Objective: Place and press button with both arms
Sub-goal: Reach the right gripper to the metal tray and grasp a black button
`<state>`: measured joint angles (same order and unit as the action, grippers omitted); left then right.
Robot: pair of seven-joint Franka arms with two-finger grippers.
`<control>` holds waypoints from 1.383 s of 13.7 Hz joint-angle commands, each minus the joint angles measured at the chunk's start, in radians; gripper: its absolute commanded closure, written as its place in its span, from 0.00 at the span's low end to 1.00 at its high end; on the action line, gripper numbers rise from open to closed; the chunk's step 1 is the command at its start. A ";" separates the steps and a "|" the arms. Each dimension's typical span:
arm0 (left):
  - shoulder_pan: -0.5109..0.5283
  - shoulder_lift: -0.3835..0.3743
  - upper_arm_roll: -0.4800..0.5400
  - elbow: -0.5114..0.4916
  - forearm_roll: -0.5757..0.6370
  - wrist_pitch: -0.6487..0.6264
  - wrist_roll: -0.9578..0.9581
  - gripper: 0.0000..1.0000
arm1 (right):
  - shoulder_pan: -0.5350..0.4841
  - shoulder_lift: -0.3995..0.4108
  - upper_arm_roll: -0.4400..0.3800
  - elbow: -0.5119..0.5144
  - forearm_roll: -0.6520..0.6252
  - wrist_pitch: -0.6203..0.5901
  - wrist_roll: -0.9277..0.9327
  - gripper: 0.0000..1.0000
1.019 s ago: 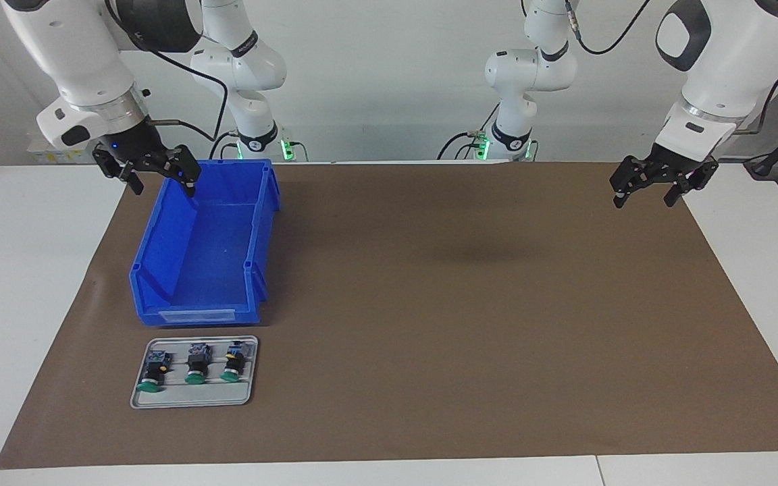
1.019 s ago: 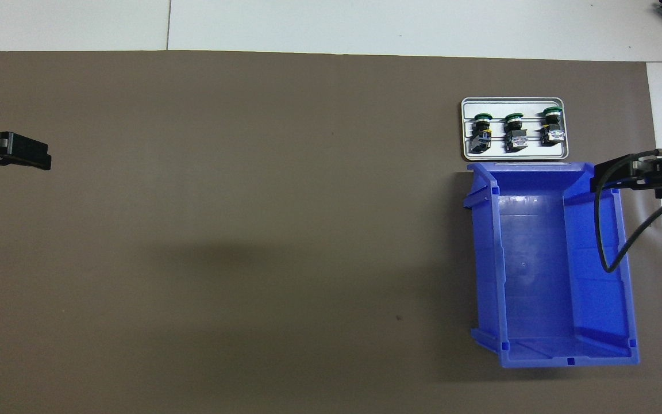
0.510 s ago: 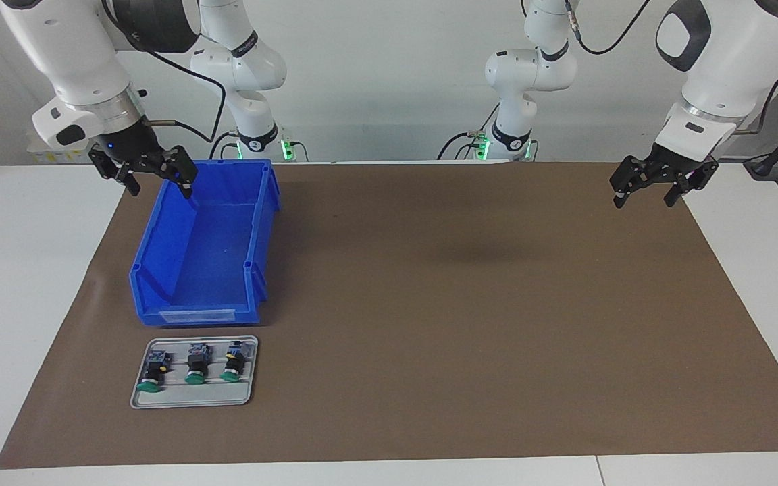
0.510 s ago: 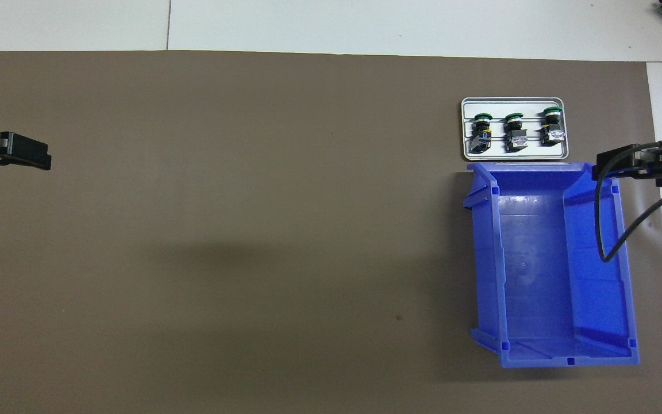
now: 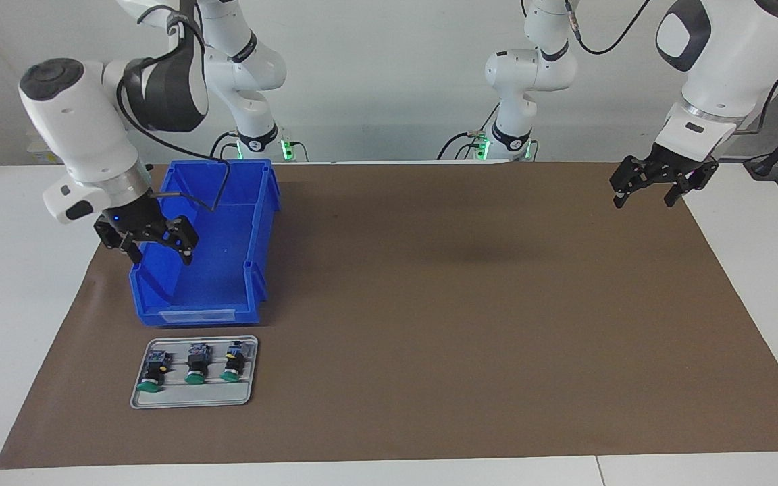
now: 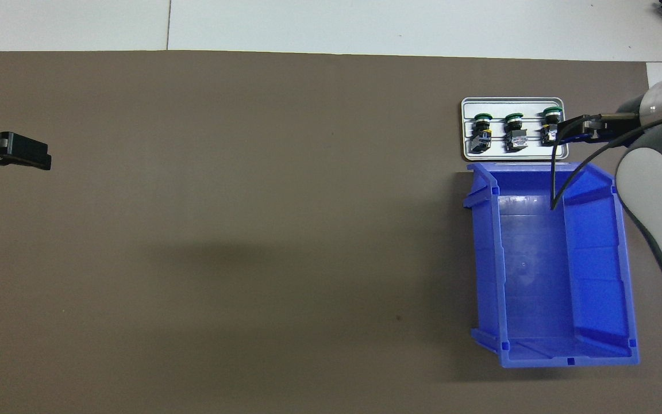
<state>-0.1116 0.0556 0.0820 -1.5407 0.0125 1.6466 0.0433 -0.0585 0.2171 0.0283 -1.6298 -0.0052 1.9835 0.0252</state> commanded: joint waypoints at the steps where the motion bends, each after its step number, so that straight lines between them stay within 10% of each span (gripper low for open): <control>1: -0.002 -0.026 0.002 -0.029 0.014 -0.005 -0.005 0.00 | -0.014 0.118 0.007 0.071 0.001 0.070 -0.043 0.05; 10: -0.002 -0.026 0.002 -0.029 0.014 -0.005 -0.005 0.00 | -0.020 0.341 0.007 0.077 0.007 0.317 -0.145 0.08; 19: -0.002 -0.026 0.002 -0.029 0.014 -0.005 -0.005 0.00 | -0.014 0.386 0.005 0.019 0.005 0.425 -0.142 0.12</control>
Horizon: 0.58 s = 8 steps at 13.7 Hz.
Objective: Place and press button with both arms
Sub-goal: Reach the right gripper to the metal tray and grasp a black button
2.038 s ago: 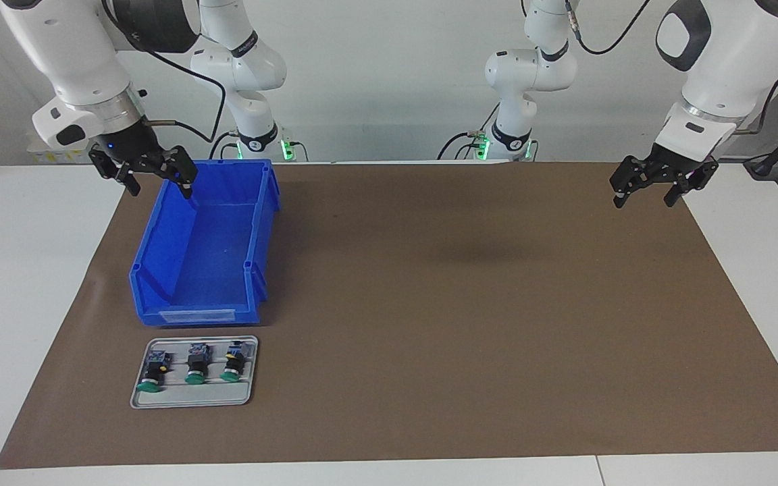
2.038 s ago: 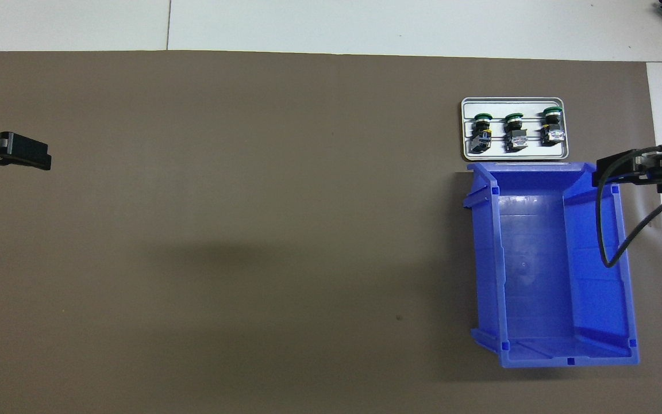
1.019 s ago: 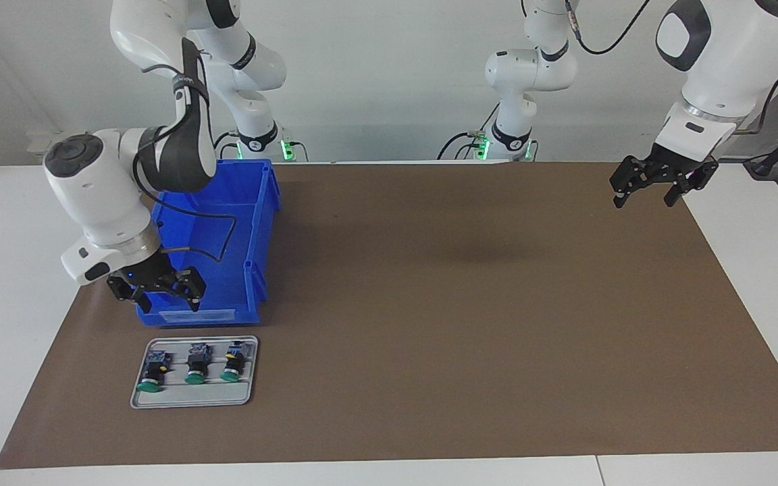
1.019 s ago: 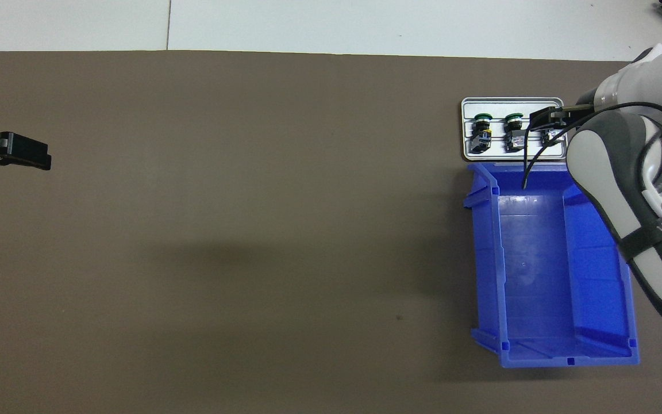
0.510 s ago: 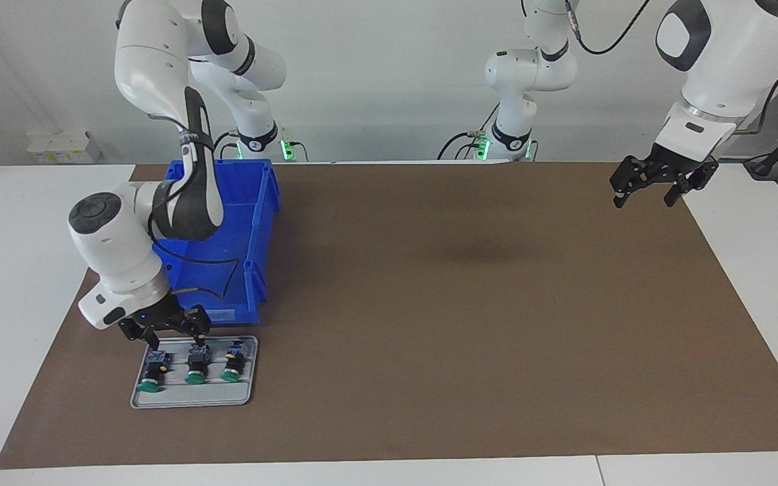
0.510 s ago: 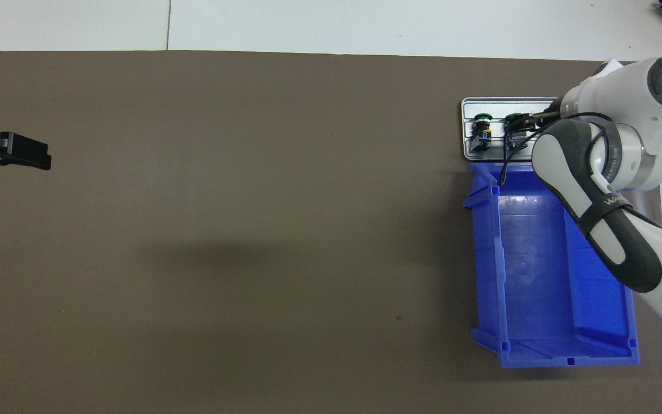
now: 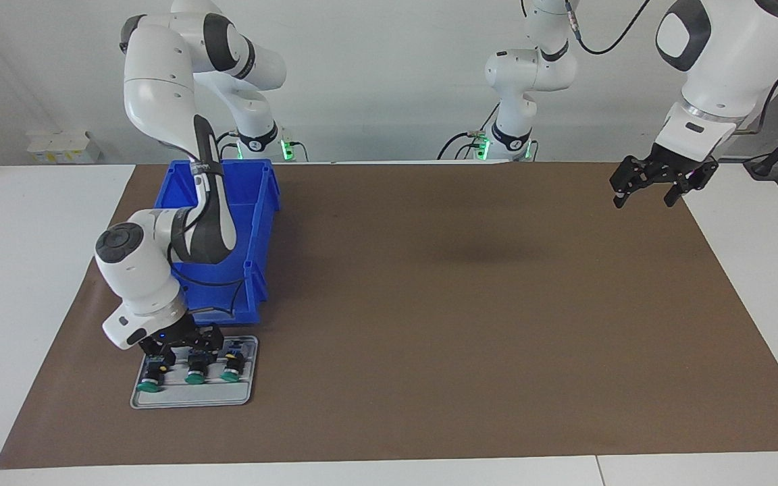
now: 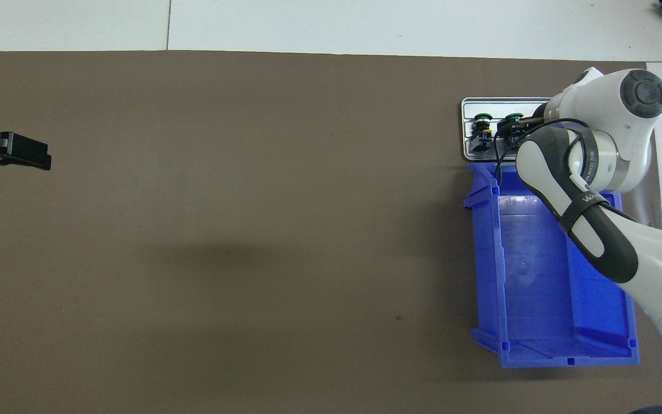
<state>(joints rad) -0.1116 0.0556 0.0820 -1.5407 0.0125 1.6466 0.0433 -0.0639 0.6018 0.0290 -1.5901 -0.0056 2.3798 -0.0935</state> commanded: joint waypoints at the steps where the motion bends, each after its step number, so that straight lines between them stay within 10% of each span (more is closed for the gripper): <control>1: -0.002 -0.026 0.002 -0.029 0.014 -0.005 -0.005 0.00 | -0.014 0.000 0.006 -0.025 0.006 0.029 -0.023 0.17; 3: -0.002 -0.026 0.002 -0.029 0.014 -0.005 -0.005 0.00 | -0.017 -0.001 0.005 -0.027 0.006 0.026 -0.025 0.32; 5: -0.002 -0.026 0.002 -0.029 0.014 -0.005 -0.005 0.00 | -0.013 -0.008 0.006 -0.027 0.013 0.022 -0.019 0.96; 8: -0.002 -0.026 0.002 -0.029 0.014 -0.005 -0.005 0.00 | -0.010 -0.042 0.006 -0.027 0.018 0.004 0.001 1.00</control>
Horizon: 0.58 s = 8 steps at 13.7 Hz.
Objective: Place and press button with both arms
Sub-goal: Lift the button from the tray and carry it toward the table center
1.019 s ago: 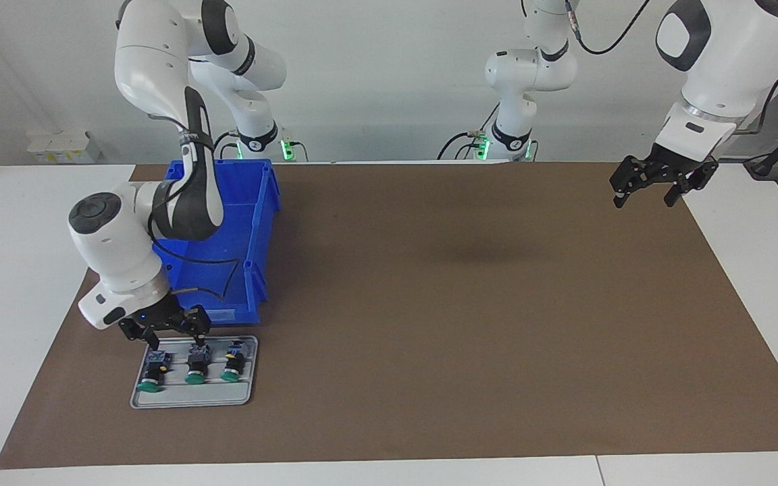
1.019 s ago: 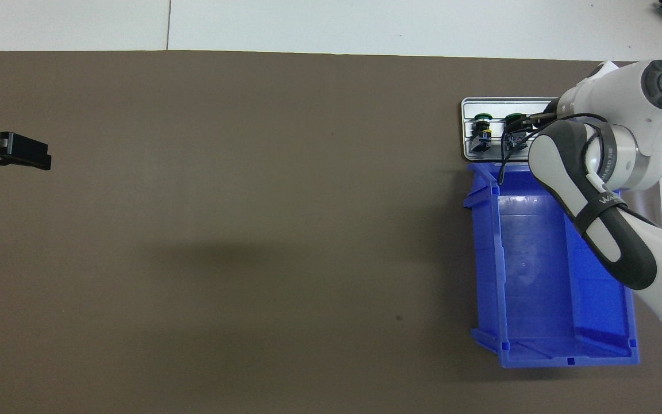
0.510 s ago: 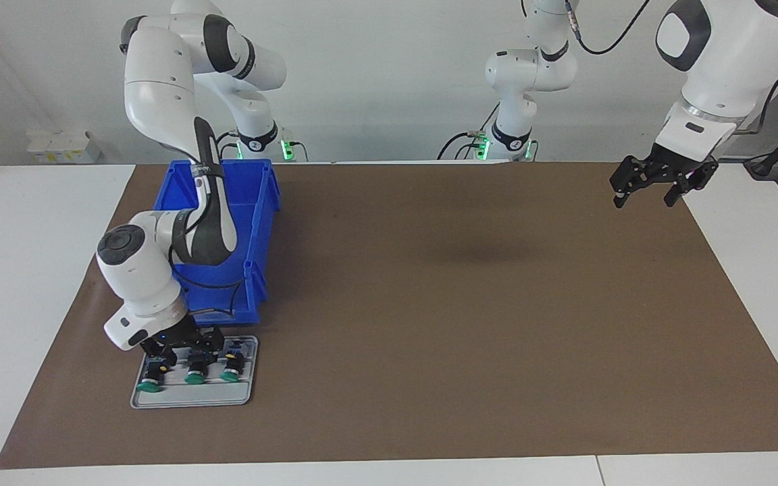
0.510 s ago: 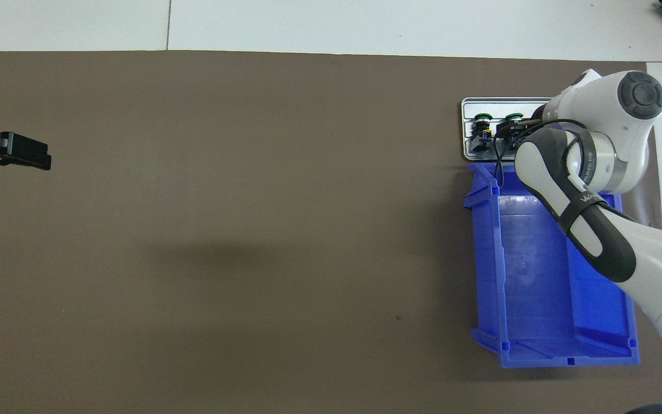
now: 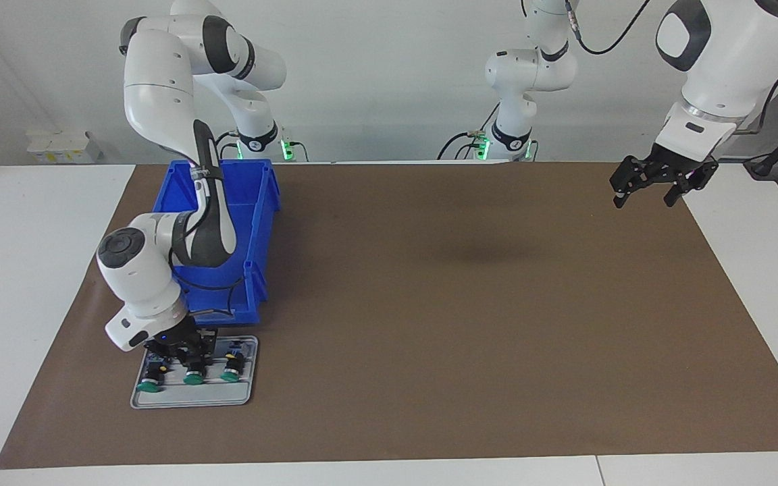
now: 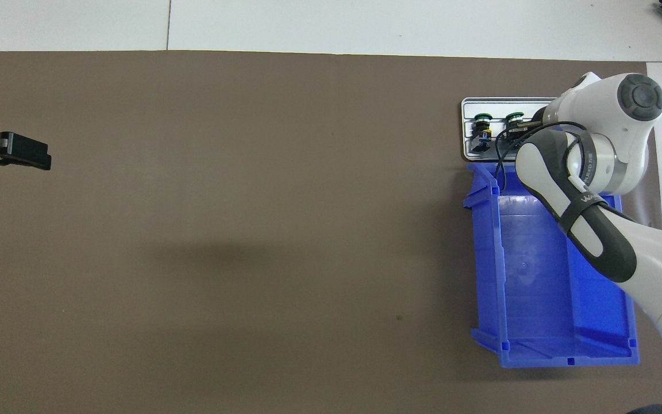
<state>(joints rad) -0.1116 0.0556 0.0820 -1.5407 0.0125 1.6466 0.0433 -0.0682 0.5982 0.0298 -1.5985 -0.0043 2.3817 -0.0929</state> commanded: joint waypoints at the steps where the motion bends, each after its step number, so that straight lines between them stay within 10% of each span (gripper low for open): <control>1: -0.002 -0.026 0.002 -0.029 0.014 -0.005 -0.005 0.00 | -0.008 -0.063 0.005 -0.018 0.018 -0.012 0.008 1.00; 8: -0.002 -0.026 0.002 -0.029 0.014 -0.005 -0.005 0.00 | 0.123 -0.221 -0.002 -0.009 -0.005 -0.165 0.518 1.00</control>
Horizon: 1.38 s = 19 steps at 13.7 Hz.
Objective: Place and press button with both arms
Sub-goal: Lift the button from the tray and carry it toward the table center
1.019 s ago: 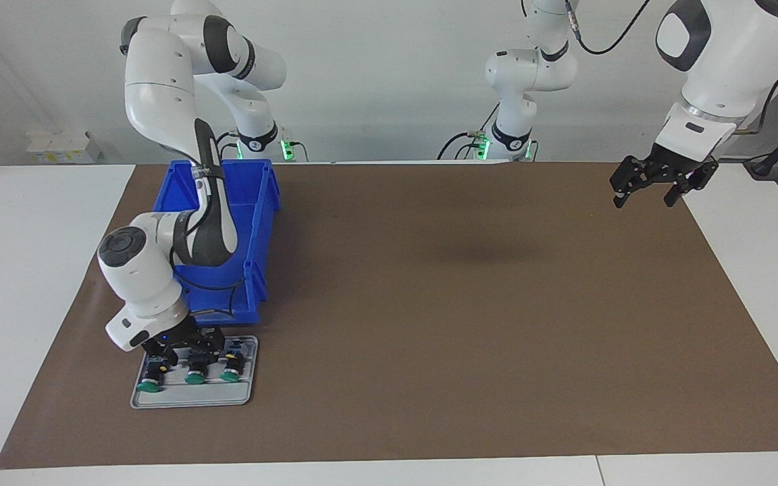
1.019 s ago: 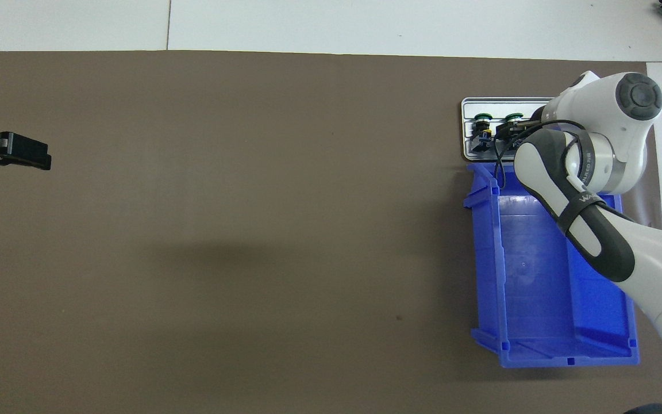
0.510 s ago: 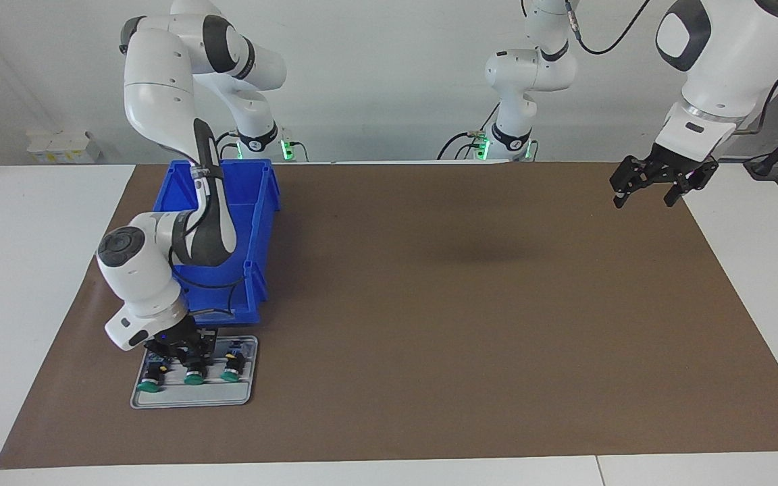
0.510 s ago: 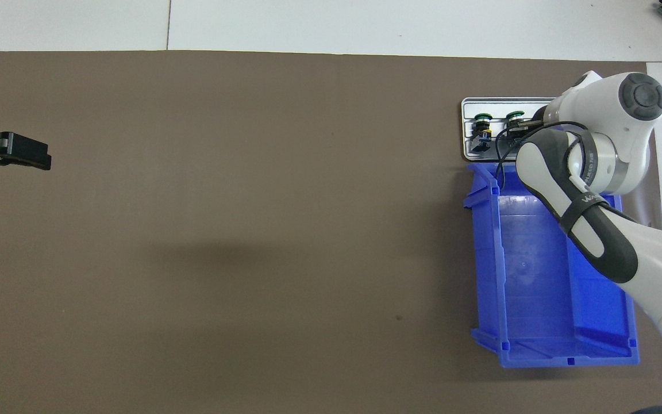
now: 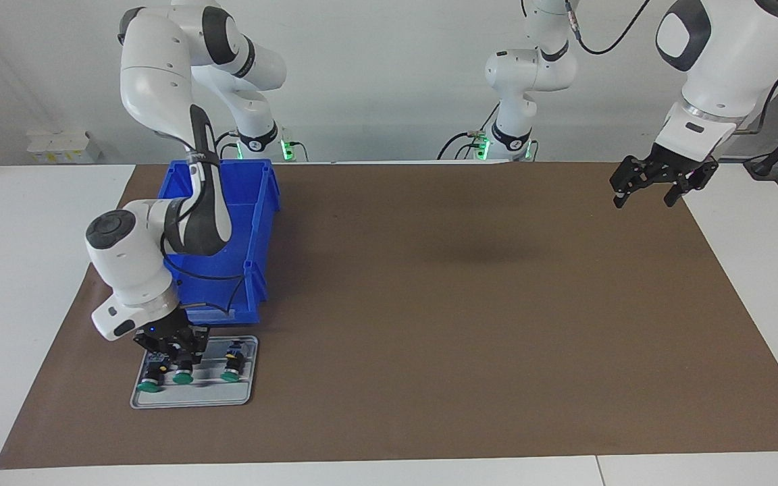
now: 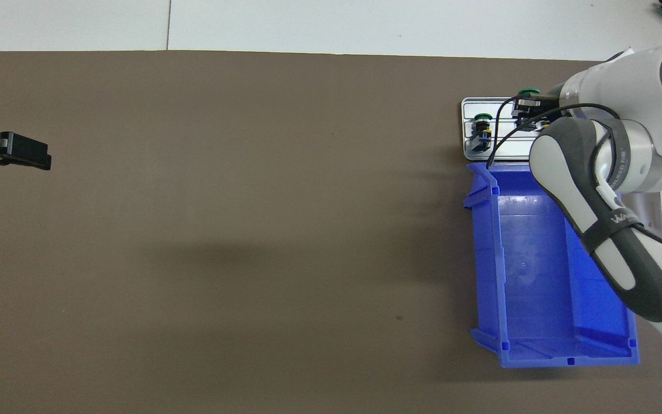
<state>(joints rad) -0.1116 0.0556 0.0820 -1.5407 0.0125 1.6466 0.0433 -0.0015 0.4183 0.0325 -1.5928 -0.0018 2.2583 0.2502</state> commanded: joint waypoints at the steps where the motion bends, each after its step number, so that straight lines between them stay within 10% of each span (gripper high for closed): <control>1: -0.002 -0.026 0.002 -0.029 0.012 -0.005 -0.005 0.00 | 0.095 -0.044 -0.006 -0.006 -0.033 -0.078 0.292 1.00; 10: -0.002 -0.026 0.002 -0.029 0.014 -0.005 -0.005 0.00 | 0.415 -0.053 -0.002 0.076 -0.136 -0.238 1.311 1.00; 19: -0.002 -0.026 0.002 -0.029 0.012 -0.005 -0.005 0.00 | 0.627 0.150 0.000 0.316 -0.173 -0.345 1.966 1.00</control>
<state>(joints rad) -0.1116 0.0556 0.0820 -1.5407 0.0125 1.6466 0.0433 0.5871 0.4664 0.0332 -1.4047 -0.1342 1.9609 2.0944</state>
